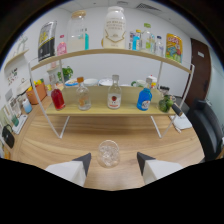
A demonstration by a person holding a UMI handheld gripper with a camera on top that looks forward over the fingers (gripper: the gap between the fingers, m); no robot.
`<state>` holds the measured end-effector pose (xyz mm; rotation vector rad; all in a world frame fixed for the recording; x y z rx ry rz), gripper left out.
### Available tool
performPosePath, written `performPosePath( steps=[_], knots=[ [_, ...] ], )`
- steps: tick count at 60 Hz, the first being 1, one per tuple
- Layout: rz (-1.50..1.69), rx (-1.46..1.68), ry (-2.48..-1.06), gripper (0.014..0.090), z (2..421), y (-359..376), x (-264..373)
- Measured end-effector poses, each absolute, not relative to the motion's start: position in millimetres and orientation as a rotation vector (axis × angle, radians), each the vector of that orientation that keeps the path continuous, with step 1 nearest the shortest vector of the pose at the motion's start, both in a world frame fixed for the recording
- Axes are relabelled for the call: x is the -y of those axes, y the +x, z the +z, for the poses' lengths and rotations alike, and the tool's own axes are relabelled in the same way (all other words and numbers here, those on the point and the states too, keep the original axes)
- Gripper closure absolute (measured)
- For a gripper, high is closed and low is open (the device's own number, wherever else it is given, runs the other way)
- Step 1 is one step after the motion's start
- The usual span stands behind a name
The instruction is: Make me a cup of Mount Fuji.
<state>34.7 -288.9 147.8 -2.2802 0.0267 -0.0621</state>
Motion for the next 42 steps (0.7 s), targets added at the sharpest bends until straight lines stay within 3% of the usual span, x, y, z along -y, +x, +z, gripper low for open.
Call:
performPosePath(
  steps=[23, 42],
  knots=[
    [-0.073, -0.054, -2.227, 0.0191, 154, 18, 310],
    [0.043, -0.035, -1.943, 0.0188, 190, -46, 268]
  ],
)
